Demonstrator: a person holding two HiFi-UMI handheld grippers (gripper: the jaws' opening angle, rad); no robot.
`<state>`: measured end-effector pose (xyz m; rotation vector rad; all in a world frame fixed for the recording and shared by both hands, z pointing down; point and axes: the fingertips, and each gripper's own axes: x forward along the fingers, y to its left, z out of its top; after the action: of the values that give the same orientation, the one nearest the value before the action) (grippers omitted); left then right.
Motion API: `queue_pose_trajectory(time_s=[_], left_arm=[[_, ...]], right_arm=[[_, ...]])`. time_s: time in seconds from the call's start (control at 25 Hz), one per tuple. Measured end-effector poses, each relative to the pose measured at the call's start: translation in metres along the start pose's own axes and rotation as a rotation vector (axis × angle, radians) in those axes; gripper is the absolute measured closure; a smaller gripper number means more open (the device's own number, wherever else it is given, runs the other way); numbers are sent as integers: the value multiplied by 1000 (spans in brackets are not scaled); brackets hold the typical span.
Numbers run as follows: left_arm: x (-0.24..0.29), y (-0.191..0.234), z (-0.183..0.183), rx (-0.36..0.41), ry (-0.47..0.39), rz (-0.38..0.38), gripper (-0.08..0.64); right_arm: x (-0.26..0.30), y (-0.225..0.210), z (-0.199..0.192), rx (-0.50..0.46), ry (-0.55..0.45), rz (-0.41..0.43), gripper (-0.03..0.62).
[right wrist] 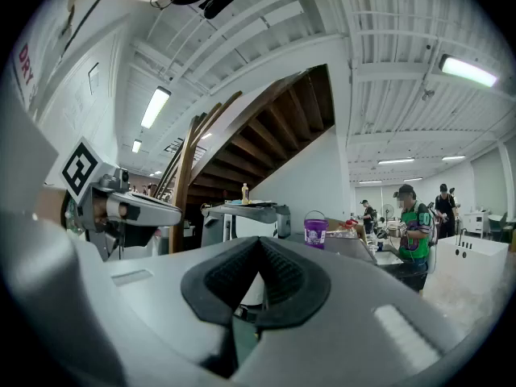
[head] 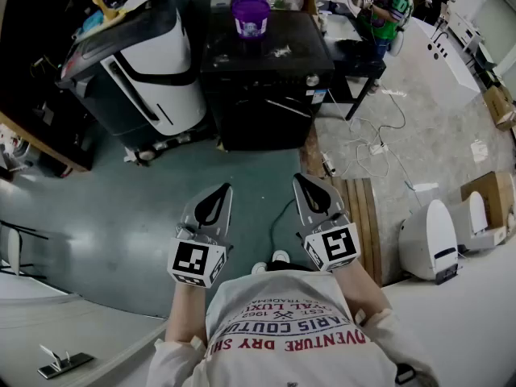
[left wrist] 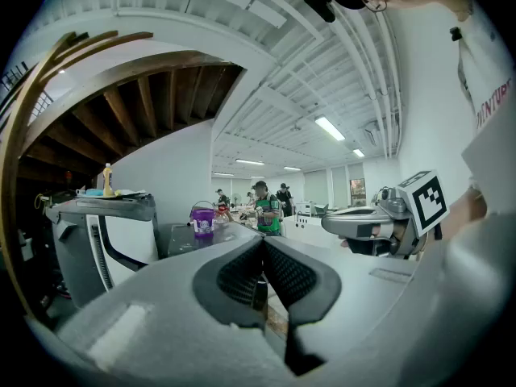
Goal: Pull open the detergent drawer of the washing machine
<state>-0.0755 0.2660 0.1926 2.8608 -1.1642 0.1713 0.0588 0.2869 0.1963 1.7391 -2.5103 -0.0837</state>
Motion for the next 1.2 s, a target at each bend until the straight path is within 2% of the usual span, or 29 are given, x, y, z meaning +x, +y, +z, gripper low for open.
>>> queue_pose_trajectory(time_s=[0.6,0.76,0.84,0.88,1.2], left_arm=[[-4,5,0,-7,-15,6,555],[-7,15,3,-73,-70,21,546],[-7,20,3,-106,-88,19,298],[-6,23,0,-109,-85,19,241],[1,37,-11,-145,-76,2,241]], right_arm=[[4,2,-2,0,0,-18,592],[7,3,-1,10,-5,-31,592],[9,3,0,0,-3,-39,592],[10,2,0,-2,1,-43,592],[26,1,-9,-18,34,-54,592]])
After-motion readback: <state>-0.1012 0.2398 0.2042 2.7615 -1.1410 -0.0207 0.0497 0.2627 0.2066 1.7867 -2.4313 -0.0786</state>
